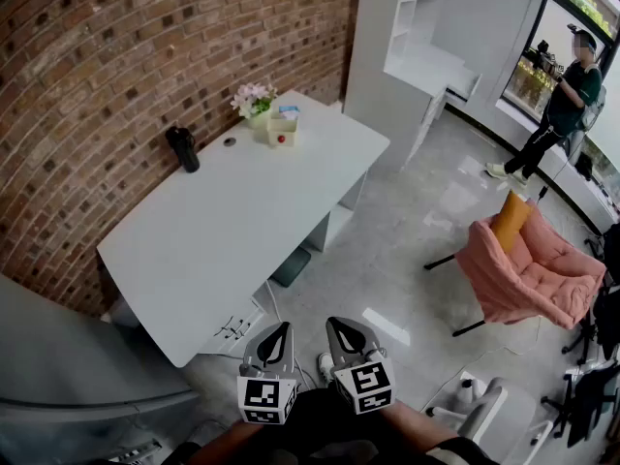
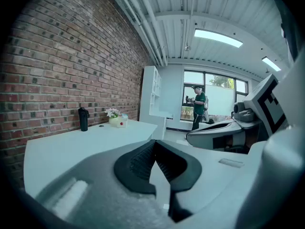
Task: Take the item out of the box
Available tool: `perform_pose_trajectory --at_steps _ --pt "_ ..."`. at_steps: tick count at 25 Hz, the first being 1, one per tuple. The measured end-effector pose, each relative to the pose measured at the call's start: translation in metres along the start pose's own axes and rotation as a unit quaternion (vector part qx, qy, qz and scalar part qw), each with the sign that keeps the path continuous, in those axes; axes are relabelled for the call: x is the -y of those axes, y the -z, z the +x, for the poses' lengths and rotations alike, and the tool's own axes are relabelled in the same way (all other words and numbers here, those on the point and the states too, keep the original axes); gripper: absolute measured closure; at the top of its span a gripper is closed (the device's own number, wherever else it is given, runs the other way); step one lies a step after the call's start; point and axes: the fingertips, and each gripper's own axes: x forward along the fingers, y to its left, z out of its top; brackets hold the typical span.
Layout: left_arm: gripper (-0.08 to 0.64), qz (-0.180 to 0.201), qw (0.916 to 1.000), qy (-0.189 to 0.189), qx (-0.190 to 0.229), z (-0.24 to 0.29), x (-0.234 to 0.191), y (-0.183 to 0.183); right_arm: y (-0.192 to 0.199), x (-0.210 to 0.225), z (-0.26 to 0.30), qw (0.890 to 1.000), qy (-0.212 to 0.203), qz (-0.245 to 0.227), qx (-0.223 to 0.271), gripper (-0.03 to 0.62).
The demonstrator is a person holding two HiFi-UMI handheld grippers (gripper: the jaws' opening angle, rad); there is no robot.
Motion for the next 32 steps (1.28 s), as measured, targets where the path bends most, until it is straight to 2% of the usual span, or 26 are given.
perform_pose_trajectory --at_steps 9,13,19,32 --pt "0.555 0.003 1.0000 0.002 0.004 -0.005 0.003 -0.001 0.002 -0.003 -0.005 1.000 -0.007 0.007 0.003 0.594" --pt "0.555 -0.001 1.0000 0.002 0.005 -0.008 0.004 -0.001 -0.003 -0.005 -0.009 0.999 -0.013 0.023 0.018 0.592" --pt "0.555 -0.003 1.0000 -0.005 0.007 -0.006 0.002 0.001 -0.008 -0.002 -0.009 0.999 -0.014 0.025 0.031 0.592" --pt "0.555 0.005 0.9987 -0.035 0.037 0.041 0.023 -0.033 -0.029 0.068 -0.002 0.999 -0.014 0.009 0.048 0.592"
